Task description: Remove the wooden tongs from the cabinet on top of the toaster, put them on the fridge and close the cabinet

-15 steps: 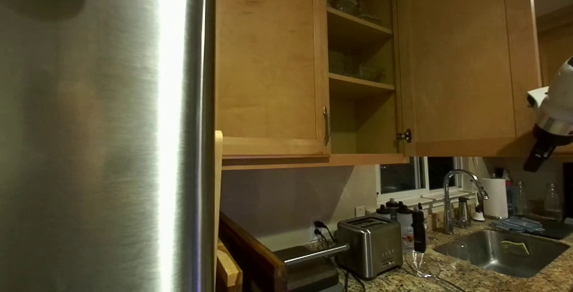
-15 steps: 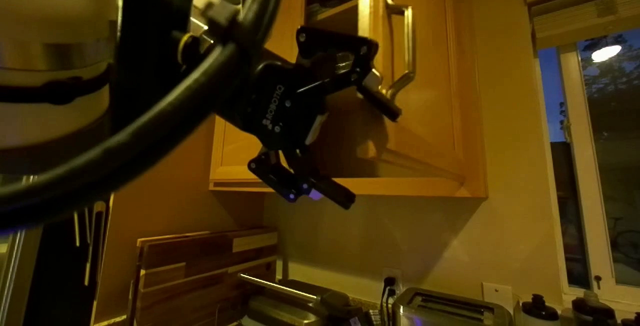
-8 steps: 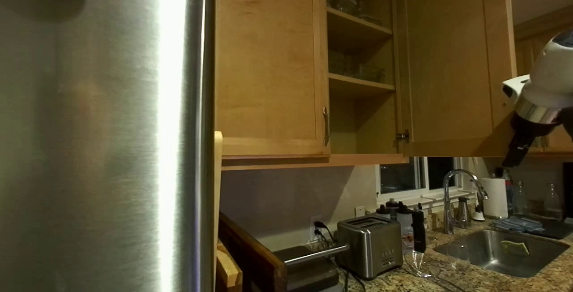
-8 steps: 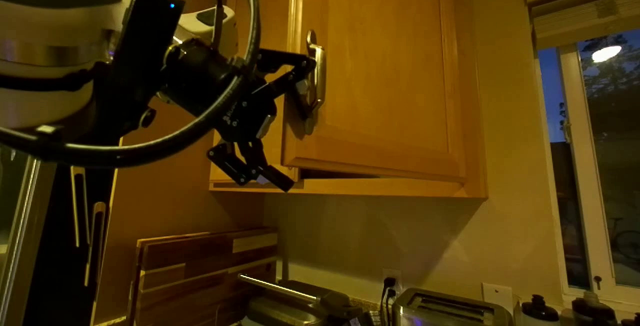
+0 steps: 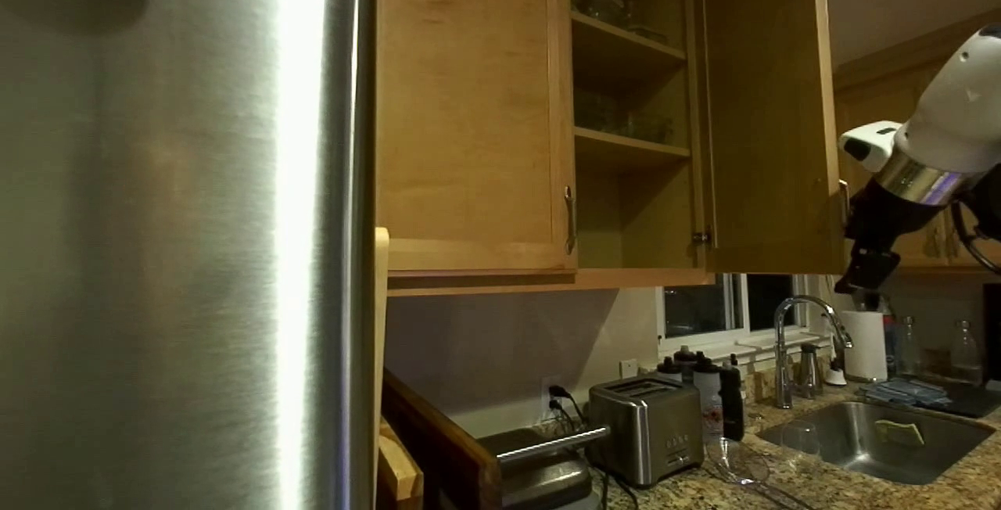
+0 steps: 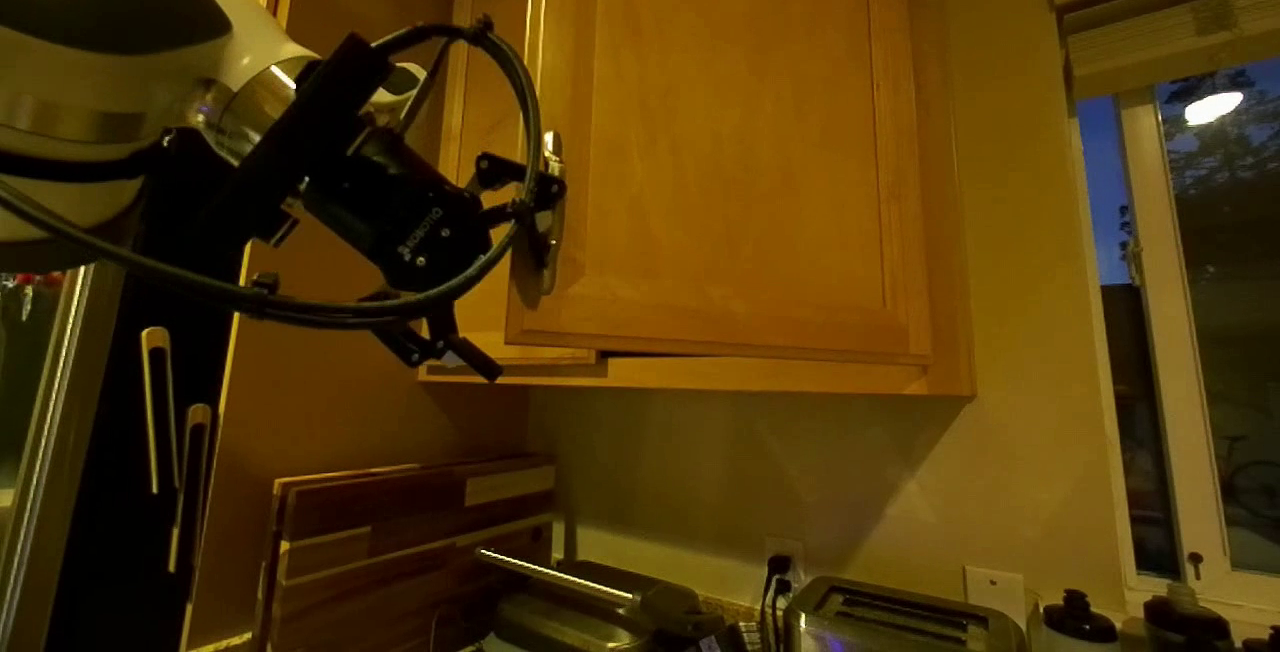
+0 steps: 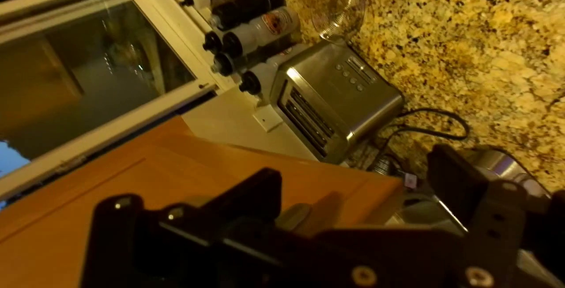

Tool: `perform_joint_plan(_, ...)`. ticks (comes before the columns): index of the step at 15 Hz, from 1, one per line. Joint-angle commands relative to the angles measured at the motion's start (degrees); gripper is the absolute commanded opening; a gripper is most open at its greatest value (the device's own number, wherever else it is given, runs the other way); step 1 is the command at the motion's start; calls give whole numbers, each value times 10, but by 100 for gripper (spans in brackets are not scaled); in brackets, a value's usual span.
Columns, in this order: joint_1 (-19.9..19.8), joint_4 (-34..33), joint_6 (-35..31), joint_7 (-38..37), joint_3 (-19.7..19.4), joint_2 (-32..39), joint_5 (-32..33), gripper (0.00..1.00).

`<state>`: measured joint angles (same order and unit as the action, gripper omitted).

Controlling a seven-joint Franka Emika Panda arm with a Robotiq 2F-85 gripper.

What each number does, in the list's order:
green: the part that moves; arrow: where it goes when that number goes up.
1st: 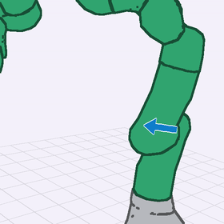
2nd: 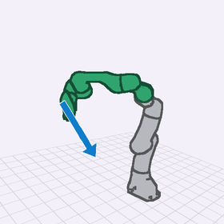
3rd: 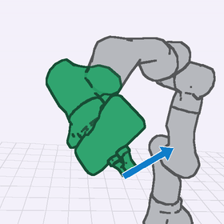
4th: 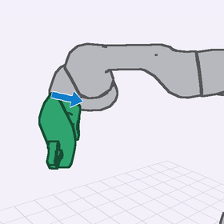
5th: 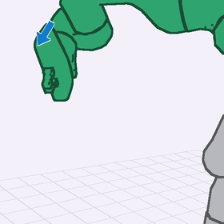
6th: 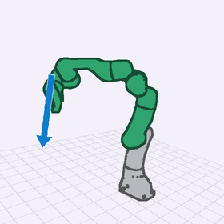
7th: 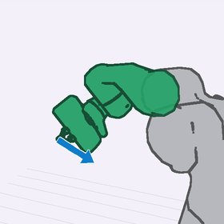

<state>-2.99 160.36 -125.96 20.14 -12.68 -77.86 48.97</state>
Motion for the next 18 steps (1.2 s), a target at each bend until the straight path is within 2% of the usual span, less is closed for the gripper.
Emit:
perform_joint_plan(1, 63, -1, 8, 92, -38, -15, -19, 100)
perform_joint_plan(5, 98, -5, 16, 221, -99, -18, -22, 100)
perform_joint_plan(8, 91, -6, 20, 299, -138, -26, -36, 100)
perform_joint_plan(10, 73, -16, 25, 307, -148, -14, -52, 100)
perform_joint_plan(12, 45, -45, 76, 268, -129, 30, -83, 100)
perform_joint_plan(18, 24, -95, 177, 220, -106, 122, -150, 100)
